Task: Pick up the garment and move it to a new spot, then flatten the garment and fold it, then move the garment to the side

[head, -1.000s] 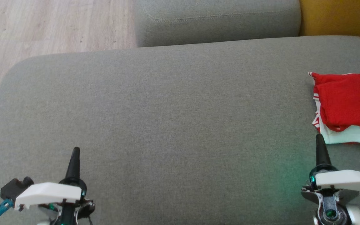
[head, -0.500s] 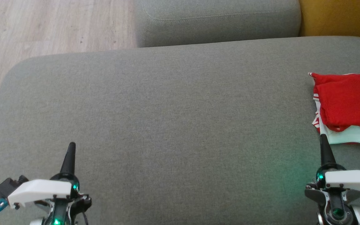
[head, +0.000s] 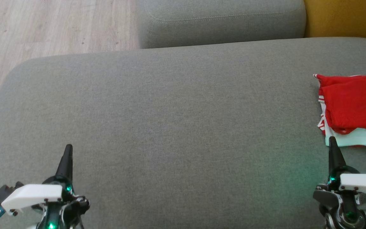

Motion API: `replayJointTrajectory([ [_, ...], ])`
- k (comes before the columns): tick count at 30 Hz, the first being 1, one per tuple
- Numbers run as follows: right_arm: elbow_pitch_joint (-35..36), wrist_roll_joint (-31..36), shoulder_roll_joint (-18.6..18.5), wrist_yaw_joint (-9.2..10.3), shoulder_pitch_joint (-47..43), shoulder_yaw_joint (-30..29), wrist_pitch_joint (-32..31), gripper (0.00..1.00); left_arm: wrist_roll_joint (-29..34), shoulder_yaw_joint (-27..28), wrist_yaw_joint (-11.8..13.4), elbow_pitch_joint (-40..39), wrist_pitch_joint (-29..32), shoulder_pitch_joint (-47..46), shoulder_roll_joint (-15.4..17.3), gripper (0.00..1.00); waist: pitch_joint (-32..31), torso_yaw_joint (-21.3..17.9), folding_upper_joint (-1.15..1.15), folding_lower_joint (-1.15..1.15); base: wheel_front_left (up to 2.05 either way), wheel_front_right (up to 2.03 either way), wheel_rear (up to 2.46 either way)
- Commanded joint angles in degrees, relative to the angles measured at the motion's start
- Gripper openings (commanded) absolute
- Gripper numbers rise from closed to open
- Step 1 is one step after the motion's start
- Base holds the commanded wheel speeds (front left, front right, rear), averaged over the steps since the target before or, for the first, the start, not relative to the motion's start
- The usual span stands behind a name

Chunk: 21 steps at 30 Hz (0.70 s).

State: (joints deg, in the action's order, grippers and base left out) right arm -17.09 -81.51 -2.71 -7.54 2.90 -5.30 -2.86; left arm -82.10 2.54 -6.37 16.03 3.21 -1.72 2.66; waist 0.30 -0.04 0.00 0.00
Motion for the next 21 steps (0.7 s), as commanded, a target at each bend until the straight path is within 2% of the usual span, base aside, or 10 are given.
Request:
replayJointTrajectory([
  [1,2.55,-2.26,-0.67,0.05,3.07,0.64,-0.69,0.0,-1.95,2.09,-0.53,-1.97,0.73,-3.74,0.33,0.0,-0.02,0.01,0.0,0.0,0.0,0.0,0.0],
  [16,3.08,-10.94,-0.64,0.05,3.22,-0.56,-3.06,0.0,-9.94,3.82,-1.11,-1.97,3.12,-4.44,0.33,0.0,-0.12,0.04,0.0,0.0,0.0,0.0,0.0],
  [21,3.09,-11.13,-0.61,0.05,3.22,-0.64,-3.16,0.0,-10.15,3.88,-1.12,-1.97,3.19,-4.46,0.33,0.0,-0.12,0.04,0.0,0.0,0.0,0.0,0.0],
])
